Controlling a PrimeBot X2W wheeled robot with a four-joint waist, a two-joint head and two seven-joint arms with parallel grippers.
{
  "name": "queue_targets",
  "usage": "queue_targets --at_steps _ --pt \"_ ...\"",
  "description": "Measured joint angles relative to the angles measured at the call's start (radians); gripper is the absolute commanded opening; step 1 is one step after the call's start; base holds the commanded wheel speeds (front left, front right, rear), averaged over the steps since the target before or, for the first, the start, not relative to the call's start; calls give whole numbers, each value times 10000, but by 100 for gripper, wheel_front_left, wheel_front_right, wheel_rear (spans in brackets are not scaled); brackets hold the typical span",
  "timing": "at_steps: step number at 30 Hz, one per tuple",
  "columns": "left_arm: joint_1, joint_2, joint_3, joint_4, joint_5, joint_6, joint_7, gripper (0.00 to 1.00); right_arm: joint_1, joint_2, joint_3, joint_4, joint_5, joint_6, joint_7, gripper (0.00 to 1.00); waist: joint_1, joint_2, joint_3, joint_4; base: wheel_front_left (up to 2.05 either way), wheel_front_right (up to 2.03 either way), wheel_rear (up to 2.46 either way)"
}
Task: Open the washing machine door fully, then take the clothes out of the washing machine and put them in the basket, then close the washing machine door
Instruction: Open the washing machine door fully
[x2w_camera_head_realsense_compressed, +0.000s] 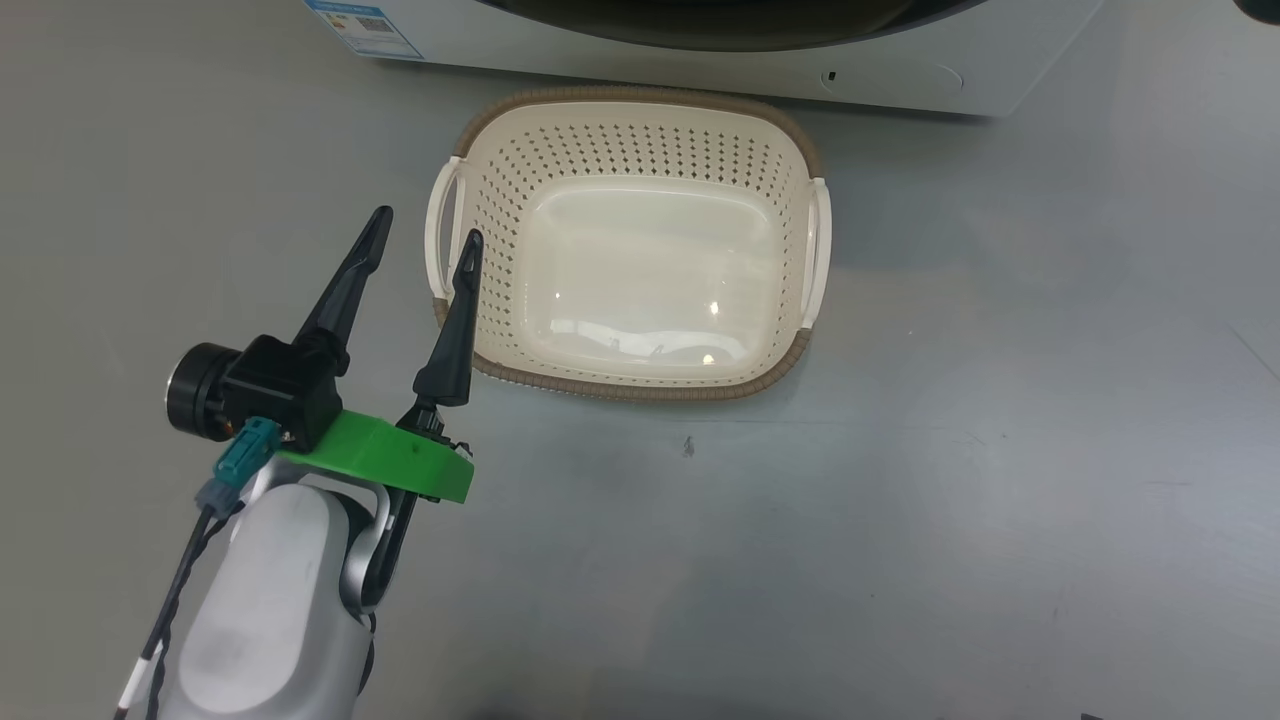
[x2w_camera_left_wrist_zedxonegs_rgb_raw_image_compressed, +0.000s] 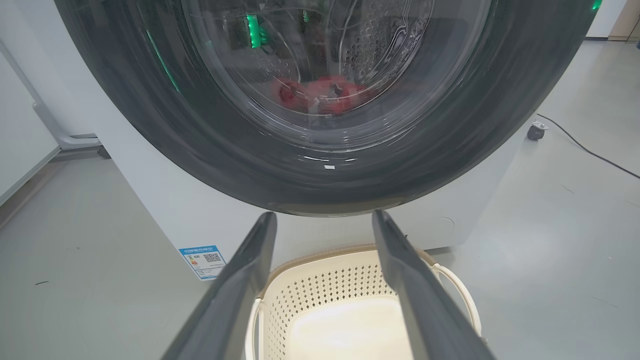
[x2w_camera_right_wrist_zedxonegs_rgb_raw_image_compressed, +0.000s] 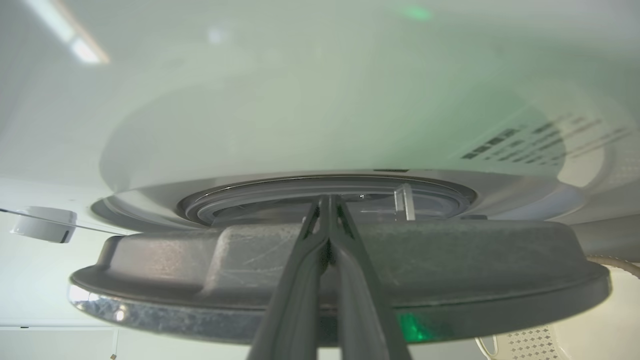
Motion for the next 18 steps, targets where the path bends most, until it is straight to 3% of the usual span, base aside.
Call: queue_targets --at_steps 18 --pt "-51 -2 71 190 31 0 0 100 357 -36 151 151 642 278 1494 0 0 0 -234 -224 0 0 0"
